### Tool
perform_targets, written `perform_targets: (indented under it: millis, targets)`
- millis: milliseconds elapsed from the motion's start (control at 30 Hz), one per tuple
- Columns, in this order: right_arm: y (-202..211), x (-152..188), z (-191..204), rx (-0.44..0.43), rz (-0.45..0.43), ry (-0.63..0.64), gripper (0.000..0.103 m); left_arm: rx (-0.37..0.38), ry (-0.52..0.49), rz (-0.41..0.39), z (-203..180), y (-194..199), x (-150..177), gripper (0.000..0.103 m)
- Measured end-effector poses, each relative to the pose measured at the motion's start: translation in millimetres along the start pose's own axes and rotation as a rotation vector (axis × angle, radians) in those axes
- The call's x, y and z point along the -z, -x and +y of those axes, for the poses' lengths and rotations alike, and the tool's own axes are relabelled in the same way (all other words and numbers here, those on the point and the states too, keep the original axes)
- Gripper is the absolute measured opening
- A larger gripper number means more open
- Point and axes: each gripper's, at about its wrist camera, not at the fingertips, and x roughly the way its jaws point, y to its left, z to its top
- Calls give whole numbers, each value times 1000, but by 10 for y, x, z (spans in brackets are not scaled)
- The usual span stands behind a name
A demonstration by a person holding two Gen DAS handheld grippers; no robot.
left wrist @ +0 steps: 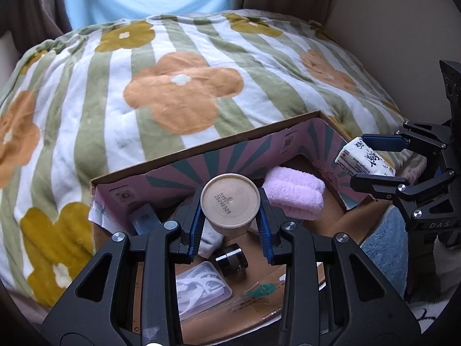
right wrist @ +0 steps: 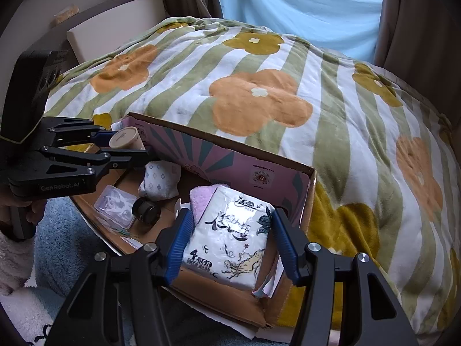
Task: Organize objects
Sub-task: 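Carry the tin and tissue pack into the cardboard box and release both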
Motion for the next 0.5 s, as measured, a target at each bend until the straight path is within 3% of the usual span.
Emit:
perform_targets:
  millis: [167, 200, 433, 467, 500]
  targets:
    - [50, -43, -3, 7, -13, -4, 52, -10, -23, 22, -15, -9, -6, 30]
    - [44, -47, -4, 9, -10, -6, 52, 28, -80, 39, -24, -20, 5, 30]
    - [-42, -25, 10, -7, 20, -17, 52, 54, -146, 76, -139, -100, 75, 30]
    - [-55, -27, 7, -8, 24, -23, 53, 55, -147, 76, -153, -107, 78, 34]
    - [-67, -29, 4, -14, 29, -30, 54, 69, -169, 83, -163, -116, 80, 53]
